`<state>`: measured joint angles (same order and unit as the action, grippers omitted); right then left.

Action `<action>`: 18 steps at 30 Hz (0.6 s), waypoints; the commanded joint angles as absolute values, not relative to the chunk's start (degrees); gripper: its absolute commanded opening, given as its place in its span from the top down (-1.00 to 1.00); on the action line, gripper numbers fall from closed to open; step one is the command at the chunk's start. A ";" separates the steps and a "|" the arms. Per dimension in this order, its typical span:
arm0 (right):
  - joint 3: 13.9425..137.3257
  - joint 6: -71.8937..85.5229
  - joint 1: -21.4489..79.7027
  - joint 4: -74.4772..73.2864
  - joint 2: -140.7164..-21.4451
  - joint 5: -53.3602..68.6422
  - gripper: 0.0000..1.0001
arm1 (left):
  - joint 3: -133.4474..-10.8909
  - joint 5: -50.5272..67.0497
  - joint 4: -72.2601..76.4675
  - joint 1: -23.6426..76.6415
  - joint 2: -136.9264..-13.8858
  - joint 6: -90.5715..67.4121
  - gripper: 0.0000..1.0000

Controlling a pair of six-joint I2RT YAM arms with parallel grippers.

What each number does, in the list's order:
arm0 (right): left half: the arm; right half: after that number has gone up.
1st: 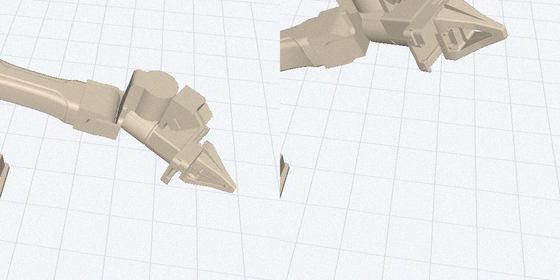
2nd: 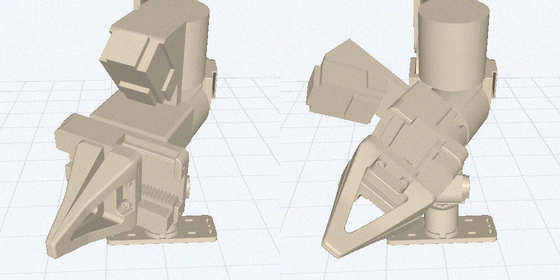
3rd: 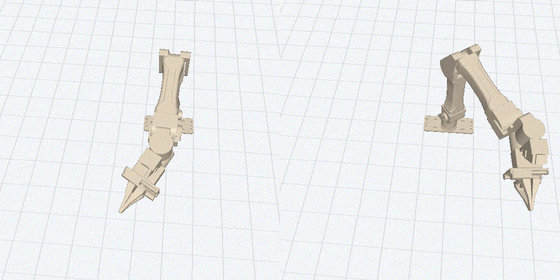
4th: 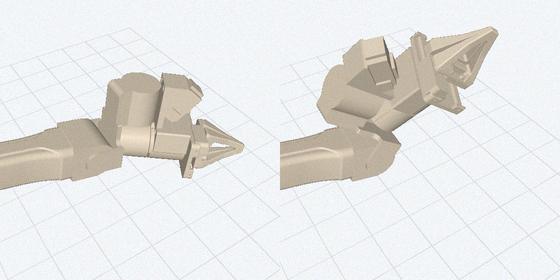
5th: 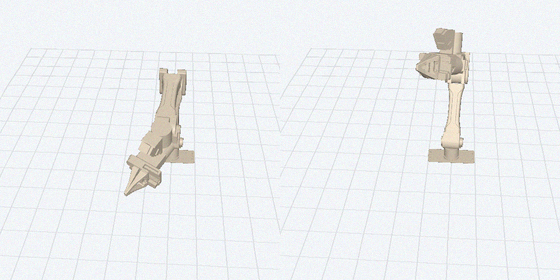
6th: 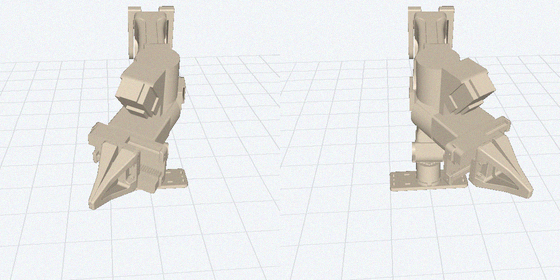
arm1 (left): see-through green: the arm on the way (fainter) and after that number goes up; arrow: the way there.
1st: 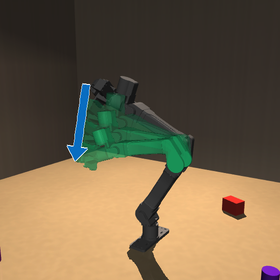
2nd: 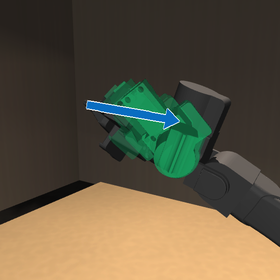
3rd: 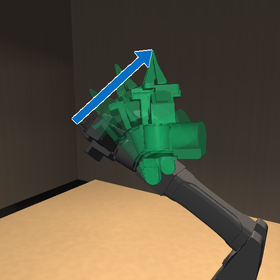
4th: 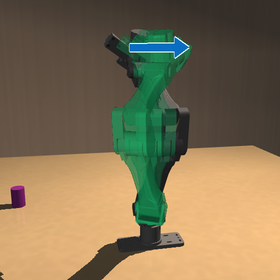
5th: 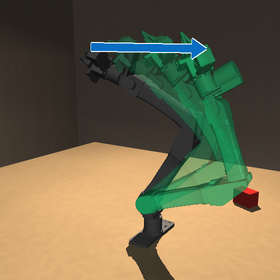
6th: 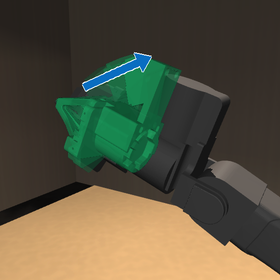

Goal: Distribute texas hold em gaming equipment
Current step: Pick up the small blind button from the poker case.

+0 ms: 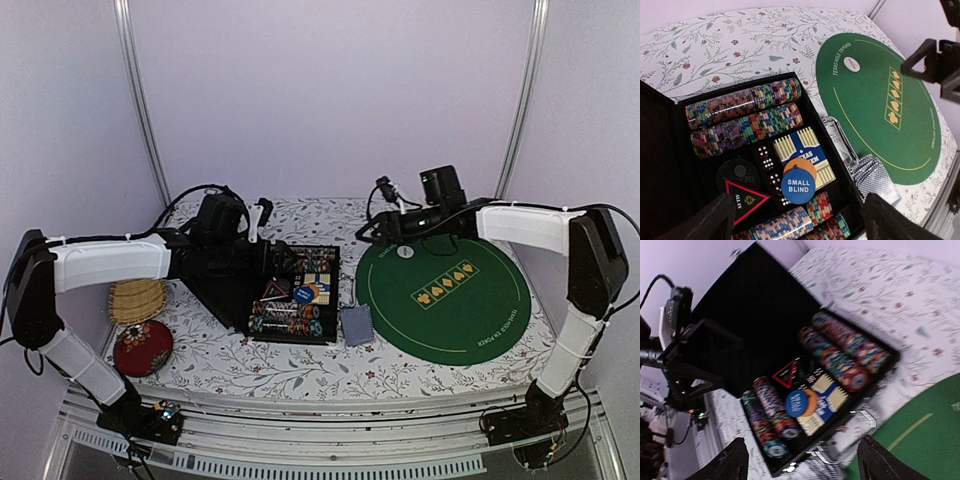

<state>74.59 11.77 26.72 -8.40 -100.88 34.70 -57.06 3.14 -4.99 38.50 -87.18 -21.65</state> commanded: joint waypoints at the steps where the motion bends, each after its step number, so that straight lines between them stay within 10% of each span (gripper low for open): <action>1: 77.06 15.48 31.60 -3.72 -108.81 45.87 -0.45 | -55.93 7.21 -4.91 38.76 -88.94 -23.99 -0.78; 9: 84.19 27.92 34.69 2.88 -122.15 49.47 0.04 | -58.85 13.81 -4.47 36.41 -98.60 -25.71 -0.22; 18: 90.84 27.44 38.71 -2.37 -129.40 46.76 0.28 | -59.49 22.70 1.69 33.45 -105.85 -29.35 -0.13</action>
